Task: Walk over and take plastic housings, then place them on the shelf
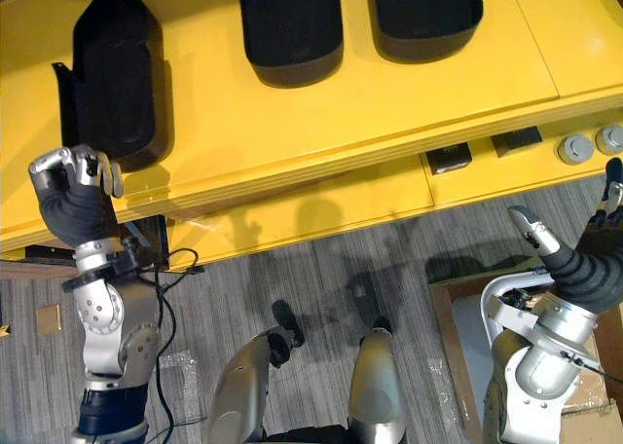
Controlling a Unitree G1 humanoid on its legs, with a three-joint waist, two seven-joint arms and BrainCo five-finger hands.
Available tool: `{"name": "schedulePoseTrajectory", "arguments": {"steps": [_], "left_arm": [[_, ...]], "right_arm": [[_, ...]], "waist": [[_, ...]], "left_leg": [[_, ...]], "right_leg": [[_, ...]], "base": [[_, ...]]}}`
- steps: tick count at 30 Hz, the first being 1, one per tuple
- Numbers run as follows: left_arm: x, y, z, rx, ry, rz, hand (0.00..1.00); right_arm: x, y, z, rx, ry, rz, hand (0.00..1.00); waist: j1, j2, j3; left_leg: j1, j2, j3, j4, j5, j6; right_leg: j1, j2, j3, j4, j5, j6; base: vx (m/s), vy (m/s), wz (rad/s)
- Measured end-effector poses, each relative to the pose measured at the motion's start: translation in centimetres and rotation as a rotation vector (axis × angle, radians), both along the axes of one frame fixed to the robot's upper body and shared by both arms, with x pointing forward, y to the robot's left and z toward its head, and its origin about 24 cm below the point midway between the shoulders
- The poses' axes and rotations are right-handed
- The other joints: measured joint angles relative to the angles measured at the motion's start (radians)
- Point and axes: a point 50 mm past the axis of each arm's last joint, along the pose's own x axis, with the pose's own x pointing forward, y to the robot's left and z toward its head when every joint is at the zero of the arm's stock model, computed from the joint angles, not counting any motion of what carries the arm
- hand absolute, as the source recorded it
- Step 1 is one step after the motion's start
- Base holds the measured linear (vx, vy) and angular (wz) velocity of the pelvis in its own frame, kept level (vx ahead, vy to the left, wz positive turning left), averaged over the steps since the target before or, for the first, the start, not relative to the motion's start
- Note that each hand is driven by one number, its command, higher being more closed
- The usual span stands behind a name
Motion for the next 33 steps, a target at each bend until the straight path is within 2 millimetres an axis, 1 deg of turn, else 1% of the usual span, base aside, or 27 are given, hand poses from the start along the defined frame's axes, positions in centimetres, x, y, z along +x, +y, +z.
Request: {"name": "schedulePoseTrajectory", "arguments": {"steps": [3,7,12,18,19,22,25,29,30,33], "left_arm": [[0.2,0.2,-0.4,-0.047,0.041,-0.001,1.00],[0.4,0.3,-0.5,-0.055,0.059,0.008,1.00],[1.2,1.3,-0.7,-0.069,0.074,0.056,1.00],[3.4,1.9,-0.8,-0.091,0.106,0.087,1.00],[4.1,2.4,-0.8,-0.073,0.126,0.098,1.00],[5.0,3.2,-0.4,-0.052,0.135,0.126,1.00],[6.3,4.0,0.0,-0.033,0.159,0.149,1.00],[7.5,4.6,0.4,-0.033,0.188,0.149,1.00],[7.8,5.0,0.2,-0.051,0.198,0.150,1.00],[8.3,5.9,0.7,-0.075,0.190,0.180,1.00]], "right_arm": [[-0.1,-0.3,0.1,-0.002,-0.001,-0.016,0.00],[-0.2,-0.6,0.1,-0.002,0.002,-0.031,0.00],[-0.2,-0.6,0.0,-0.001,0.005,-0.032,0.00],[0.0,-0.7,0.0,-0.002,0.008,-0.031,0.00],[0.3,-0.7,0.0,-0.004,0.009,-0.030,0.00],[0.7,-0.9,0.0,-0.004,0.016,-0.043,0.00],[0.8,-1.0,0.0,-0.012,0.025,-0.055,0.00],[0.7,-1.1,0.1,-0.003,0.019,-0.068,0.00],[0.7,-1.2,0.1,-0.003,0.019,-0.068,0.00],[0.7,-1.2,0.0,0.001,0.022,-0.065,0.00]], "waist": [[-0.002,0.000,0.000],[-0.006,0.004,0.000],[-0.006,0.013,0.002],[-0.010,0.018,0.001],[-0.017,0.018,0.001],[-0.027,0.018,0.001],[-0.031,0.018,0.001],[-0.035,0.014,0.003],[-0.037,0.012,0.004],[-0.048,0.007,0.008]], "left_leg": [[0.001,-0.004,-0.001,0.000,0.001,0.002],[0.001,-0.007,-0.001,-0.001,0.004,0.005],[0.001,-0.009,0.000,-0.003,0.004,0.006],[0.004,-0.011,0.006,-0.009,0.005,0.007],[0.005,-0.011,0.007,-0.011,0.005,0.007],[0.005,-0.010,0.010,-0.015,0.005,0.007],[0.005,-0.004,0.016,-0.018,0.005,0.007],[0.006,0.009,0.030,-0.020,0.004,0.007],[0.007,0.010,0.035,-0.020,0.003,0.007],[0.006,0.015,0.039,-0.018,0.001,0.008]], "right_leg": [[-0.001,-0.004,-0.001,0.003,0.000,0.000],[-0.001,-0.007,0.000,0.003,0.000,0.000],[-0.002,-0.008,0.000,0.000,0.000,0.000],[-0.003,-0.009,0.006,-0.006,0.001,0.001],[-0.003,-0.008,0.007,-0.007,0.001,0.001],[-0.004,-0.007,0.009,-0.013,0.004,0.004],[-0.004,0.000,0.014,-0.028,0.014,0.005],[-0.005,0.012,0.027,-0.047,0.027,0.005],[-0.009,0.013,0.034,-0.048,0.029,0.006],[-0.009,0.017,0.039,-0.055,0.035,0.008]], "base": [[0.00,0.000,0.00],[0.00,0.000,0.00],[0.00,0.000,0.00],[0.01,0.000,-0.01],[0.00,0.000,0.00],[0.01,-0.002,-0.01],[0.02,-0.004,-0.07],[0.02,0.002,-0.13],[0.00,0.011,-0.11],[-0.01,0.015,-0.07]]}}
